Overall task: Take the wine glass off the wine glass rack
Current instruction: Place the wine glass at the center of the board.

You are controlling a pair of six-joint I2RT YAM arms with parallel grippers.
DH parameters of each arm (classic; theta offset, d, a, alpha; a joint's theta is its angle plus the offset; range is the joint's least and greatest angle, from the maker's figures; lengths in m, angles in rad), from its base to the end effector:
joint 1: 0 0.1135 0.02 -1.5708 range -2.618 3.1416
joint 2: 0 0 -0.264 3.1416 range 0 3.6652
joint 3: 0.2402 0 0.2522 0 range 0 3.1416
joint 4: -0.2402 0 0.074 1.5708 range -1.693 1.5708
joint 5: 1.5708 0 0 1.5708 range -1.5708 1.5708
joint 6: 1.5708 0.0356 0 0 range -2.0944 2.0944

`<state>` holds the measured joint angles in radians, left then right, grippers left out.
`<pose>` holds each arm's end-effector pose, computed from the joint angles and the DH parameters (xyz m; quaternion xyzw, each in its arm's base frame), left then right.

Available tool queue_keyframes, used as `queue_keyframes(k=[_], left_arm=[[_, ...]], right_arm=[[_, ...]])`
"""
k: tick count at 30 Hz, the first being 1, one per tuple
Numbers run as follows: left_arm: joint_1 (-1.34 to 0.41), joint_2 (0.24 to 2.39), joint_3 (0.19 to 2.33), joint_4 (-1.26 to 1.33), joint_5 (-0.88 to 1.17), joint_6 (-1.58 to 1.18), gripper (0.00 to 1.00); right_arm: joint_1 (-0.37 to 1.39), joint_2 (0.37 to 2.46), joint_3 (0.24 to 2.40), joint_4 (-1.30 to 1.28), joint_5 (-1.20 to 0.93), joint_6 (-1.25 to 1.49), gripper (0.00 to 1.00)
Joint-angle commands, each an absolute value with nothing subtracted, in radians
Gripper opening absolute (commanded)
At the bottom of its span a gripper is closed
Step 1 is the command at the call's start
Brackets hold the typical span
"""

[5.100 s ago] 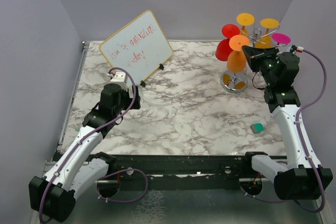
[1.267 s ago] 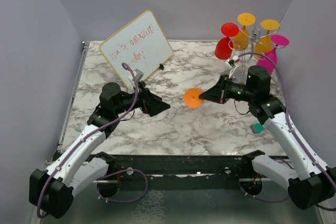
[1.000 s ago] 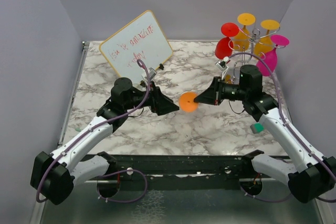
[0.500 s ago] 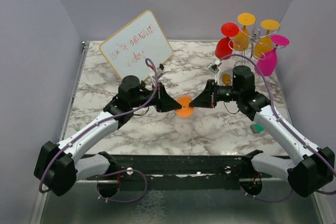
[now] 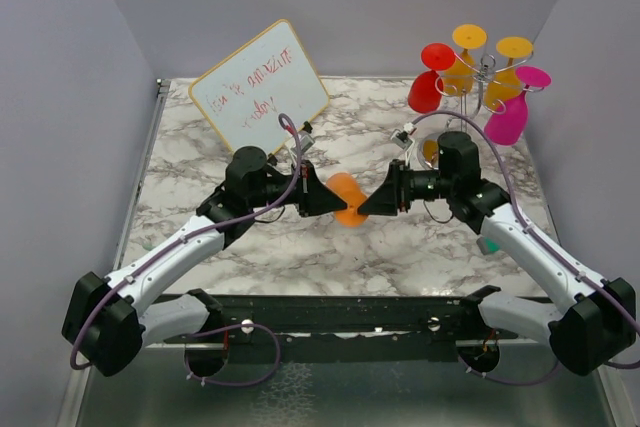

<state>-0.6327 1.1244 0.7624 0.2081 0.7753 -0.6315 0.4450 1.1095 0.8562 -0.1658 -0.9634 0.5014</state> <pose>0.1906 -0.1707 0.3057 0.2464 0.7029 -0.5875 0.3164 0.2048 0.1300 0.3082 -0.2312 0.7501 0.5658 0.2525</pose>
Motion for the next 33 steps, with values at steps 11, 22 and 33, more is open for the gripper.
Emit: queue_keyframes(k=[11,22,33], left_arm=[[-0.642,1.033,0.718,0.239,0.746,-0.645,0.0],[-0.647,0.957,0.662,0.239,0.719,-0.67,0.0],[-0.647,0.908,0.625,0.236,0.696,-0.684,0.0]], right_arm=[[0.575,0.978,0.678,0.115,-0.879,0.658,0.37],[0.634,1.003,0.62,0.297,-0.817,0.706,0.2],[0.653,0.994,0.564,0.408,-0.847,0.706,0.01]])
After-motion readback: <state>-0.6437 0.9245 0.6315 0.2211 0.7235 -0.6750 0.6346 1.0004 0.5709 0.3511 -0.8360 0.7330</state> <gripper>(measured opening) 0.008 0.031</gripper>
